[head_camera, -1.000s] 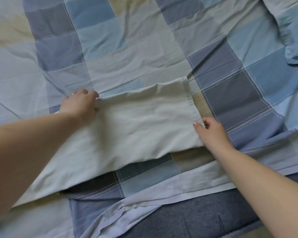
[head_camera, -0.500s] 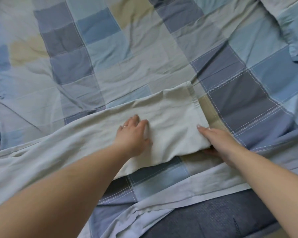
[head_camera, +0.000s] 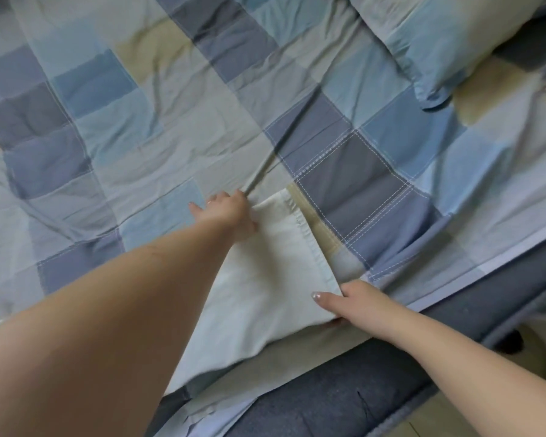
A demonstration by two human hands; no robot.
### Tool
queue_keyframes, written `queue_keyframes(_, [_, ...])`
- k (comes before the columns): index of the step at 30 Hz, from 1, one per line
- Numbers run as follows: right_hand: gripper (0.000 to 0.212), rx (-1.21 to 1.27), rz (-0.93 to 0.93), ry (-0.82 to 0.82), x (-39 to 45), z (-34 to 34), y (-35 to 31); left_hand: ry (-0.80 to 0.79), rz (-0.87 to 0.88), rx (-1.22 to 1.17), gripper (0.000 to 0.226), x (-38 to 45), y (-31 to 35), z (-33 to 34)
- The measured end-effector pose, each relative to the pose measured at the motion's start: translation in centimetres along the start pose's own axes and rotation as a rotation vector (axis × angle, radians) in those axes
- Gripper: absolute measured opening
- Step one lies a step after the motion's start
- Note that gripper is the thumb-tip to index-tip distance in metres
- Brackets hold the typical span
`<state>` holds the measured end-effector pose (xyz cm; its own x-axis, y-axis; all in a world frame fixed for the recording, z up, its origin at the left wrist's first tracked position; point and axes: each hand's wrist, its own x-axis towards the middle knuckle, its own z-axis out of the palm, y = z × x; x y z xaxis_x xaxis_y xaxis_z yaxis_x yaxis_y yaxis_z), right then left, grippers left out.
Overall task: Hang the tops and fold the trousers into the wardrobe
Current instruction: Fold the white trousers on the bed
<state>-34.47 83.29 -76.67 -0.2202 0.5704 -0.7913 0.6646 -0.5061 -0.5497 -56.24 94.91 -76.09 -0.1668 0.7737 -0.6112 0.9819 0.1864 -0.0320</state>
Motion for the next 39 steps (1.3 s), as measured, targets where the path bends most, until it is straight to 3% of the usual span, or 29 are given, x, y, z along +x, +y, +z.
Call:
queue_keyframes(3, [0.075,0.006,-0.008,-0.022,-0.4,-0.2,0.8,0.083,0.023,0.073,0.041,0.0,0.5,0.9])
queue_keyframes(6, [0.036,0.056,-0.017,0.049,-0.4,-1.1,1.4,0.260,0.087,0.009,0.032,0.2,1.0,0.9])
queue_keyframes(8, [0.024,0.130,-0.017,0.113,-0.4,-2.0,1.8,0.317,0.110,-0.111,0.031,0.3,1.7,0.8])
queue_keyframes(12, [0.040,0.008,0.010,0.203,-0.4,-2.3,2.4,0.309,0.101,-0.303,0.041,-0.2,0.6,1.2])
queue_keyframes(16, [0.016,-0.083,-0.056,0.616,-2.0,-2.3,1.7,0.284,0.009,-0.338,0.042,-2.9,-8.7,2.5])
queue_keyframes(18, [0.012,-0.119,-0.136,0.676,-2.8,-0.8,0.5,0.199,-0.078,-0.282,0.036,-5.3,-15.4,3.7])
queue_keyframes(22, [0.012,-0.232,-0.270,0.478,-2.1,4.1,-2.8,0.107,-0.246,-0.260,0.031,-10.7,-25.7,6.3])
queue_keyframes(30, [0.012,-0.378,-0.424,0.144,0.8,17.7,-12.0,0.211,-0.287,-0.314,0.037,-14.4,-34.3,10.1])
queue_keyframes(34, [0.023,-0.452,-0.532,0.103,2.0,23.7,-16.1,0.325,-0.286,-0.324,0.039,-14.0,-37.5,10.0])
queue_keyframes(39, [0.040,-0.580,-0.618,0.076,4.4,29.5,-21.7,0.229,-0.274,-0.228,0.038,-13.9,-41.4,9.5])
